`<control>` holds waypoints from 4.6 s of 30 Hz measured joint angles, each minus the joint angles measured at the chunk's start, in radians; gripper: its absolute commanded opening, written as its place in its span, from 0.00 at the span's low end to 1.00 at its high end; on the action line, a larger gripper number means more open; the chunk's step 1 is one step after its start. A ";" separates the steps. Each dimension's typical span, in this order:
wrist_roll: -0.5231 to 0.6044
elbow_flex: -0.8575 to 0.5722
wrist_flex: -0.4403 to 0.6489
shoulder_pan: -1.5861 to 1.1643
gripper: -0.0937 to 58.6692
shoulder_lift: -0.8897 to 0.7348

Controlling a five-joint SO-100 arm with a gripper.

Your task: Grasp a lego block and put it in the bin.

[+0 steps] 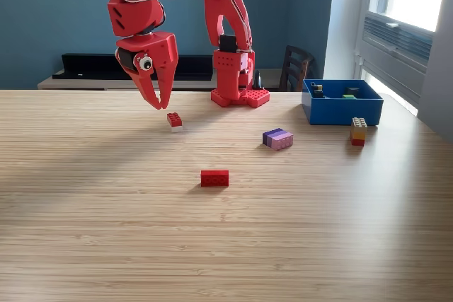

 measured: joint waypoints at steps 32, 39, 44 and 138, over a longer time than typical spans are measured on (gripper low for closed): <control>-0.183 1.141 -0.482 0.052 0.42 0.735; -0.193 1.181 -0.523 0.118 0.42 0.739; -0.213 1.181 -0.523 0.149 0.42 0.739; -0.166 1.316 -0.653 0.259 0.26 0.773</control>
